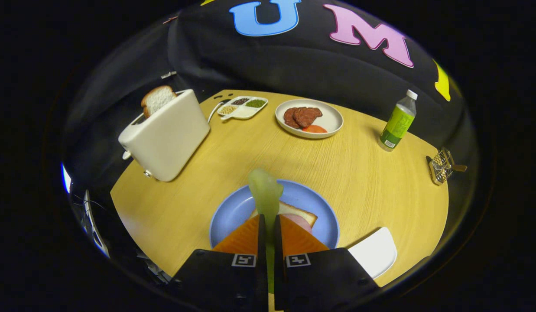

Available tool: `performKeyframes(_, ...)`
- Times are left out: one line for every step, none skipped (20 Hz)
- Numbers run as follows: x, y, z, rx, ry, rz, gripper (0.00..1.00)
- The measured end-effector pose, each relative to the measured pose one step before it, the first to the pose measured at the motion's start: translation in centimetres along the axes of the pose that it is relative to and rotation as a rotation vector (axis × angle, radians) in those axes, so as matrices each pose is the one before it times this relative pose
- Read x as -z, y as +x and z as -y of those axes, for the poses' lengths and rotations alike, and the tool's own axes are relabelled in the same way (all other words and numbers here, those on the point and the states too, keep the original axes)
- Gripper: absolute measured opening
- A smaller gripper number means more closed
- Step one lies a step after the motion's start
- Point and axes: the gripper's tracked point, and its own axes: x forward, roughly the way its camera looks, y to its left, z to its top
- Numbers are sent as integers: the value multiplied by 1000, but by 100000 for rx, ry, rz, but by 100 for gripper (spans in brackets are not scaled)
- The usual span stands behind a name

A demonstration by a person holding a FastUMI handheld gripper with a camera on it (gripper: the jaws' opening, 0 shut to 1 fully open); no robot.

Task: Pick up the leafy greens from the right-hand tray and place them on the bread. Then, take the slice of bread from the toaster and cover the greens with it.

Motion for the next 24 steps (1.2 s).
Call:
performKeyframes(201, 567, 7, 945, -697, -1086, 11)
performKeyframes(284, 355, -93, 318, -184, -988, 13)
performKeyframes(70, 272, -163, -91, 338, -399, 17)
performKeyframes(76, 68, 7, 439, 195, -226, 21)
performKeyframes(25, 18, 245, 1540, -104, -76, 22)
performKeyframes(103, 128, 28, 531, 166, -348, 24)
performKeyframes(141, 113, -36, 587, 424, -347, 34)
performKeyframes(290, -39, -29, 245, -167, -709, 41)
performKeyframes(135, -66, -57, -323, -326, -234, 56)
performKeyframes(80, -79, -83, -38, -353, 167, 64)
performKeyframes(-151, -236, -120, -687, -75, 621, 90)
performKeyframes(-111, -302, -125, -146, -110, 1137, 100)
performKeyframes(-293, -322, 4, -144, -94, 1357, 100)
performKeyframes(-282, -472, 193, 460, 99, 1597, 100)
performKeyframes(-274, -351, 125, 73, 354, 1038, 100)
performKeyframes(-202, -449, -26, 8, 502, 900, 100)
performKeyframes(-357, -450, 41, -95, 419, 1204, 100)
performKeyframes(-420, -541, -37, -331, 348, 1684, 100)
performKeyframes(-634, -534, -69, -217, 348, 2001, 100)
performKeyframes(-536, -565, -213, -343, 724, 1443, 100)
performKeyframes(-410, -532, -294, -198, 1710, 384, 100)
performKeyframes(-545, -686, -489, -516, 2010, 995, 100)
performKeyframes(-973, -560, -775, -1188, 1638, 2357, 100)
performKeyframes(-1137, -541, -779, -1101, 880, 2819, 100)
